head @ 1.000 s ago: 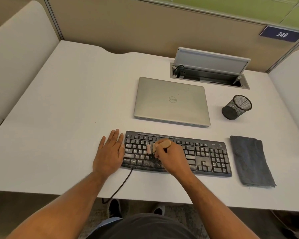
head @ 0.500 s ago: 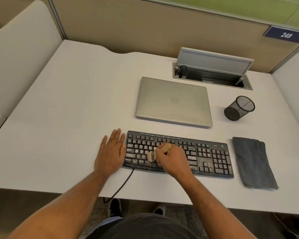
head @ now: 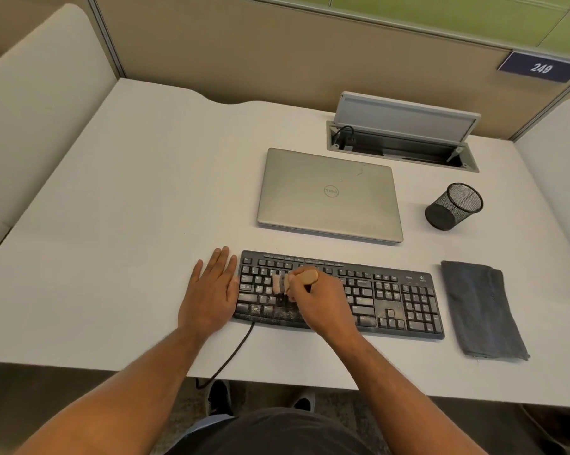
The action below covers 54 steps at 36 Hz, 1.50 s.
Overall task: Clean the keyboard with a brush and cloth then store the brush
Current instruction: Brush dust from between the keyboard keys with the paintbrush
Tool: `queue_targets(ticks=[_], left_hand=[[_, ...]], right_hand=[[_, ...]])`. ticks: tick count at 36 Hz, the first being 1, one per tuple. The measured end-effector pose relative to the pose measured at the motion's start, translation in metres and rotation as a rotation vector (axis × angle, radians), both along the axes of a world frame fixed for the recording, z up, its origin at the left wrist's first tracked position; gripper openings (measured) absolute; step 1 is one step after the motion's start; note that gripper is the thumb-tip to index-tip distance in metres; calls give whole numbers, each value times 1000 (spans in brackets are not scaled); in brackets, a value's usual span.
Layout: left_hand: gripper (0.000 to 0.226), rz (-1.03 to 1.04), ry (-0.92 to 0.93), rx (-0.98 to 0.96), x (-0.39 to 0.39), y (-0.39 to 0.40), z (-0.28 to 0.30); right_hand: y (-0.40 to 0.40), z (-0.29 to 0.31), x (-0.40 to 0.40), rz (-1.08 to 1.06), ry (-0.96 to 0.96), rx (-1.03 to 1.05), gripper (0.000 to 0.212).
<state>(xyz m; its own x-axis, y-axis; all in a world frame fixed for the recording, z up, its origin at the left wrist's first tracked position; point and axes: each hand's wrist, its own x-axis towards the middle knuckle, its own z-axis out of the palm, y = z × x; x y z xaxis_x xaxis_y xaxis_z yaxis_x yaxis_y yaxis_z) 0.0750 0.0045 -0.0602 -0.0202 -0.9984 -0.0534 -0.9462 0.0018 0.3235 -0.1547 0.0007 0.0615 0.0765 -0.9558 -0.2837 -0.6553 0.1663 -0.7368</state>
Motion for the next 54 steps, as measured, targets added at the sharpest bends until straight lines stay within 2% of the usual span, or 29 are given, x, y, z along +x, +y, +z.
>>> queue_targets(ticks=[7, 12, 17, 34, 39, 41, 46, 54], left_hand=[[66, 3, -5, 2, 0, 0, 0], [67, 2, -4, 6, 0, 0, 2], [67, 4, 3, -1, -1, 1, 3], [64, 2, 8, -9, 0, 0, 1], [65, 1, 9, -12, -1, 1, 2], [65, 0, 6, -10, -1, 1, 2], [65, 1, 0, -10, -1, 0, 1], [64, 1, 17, -29, -1, 2, 1]], right_hand=[[1, 0, 3, 71, 54, 57, 23], [0, 3, 4, 29, 8, -16, 19], [1, 1, 6, 96, 82, 33, 23], [-1, 5, 9, 83, 58, -24, 20], [-1, 8, 12, 223, 198, 0, 26], [-4, 13, 15, 223, 184, 5, 32], [-7, 10, 24, 191, 135, -80, 28], [-11, 6, 28, 302, 201, 4, 36]])
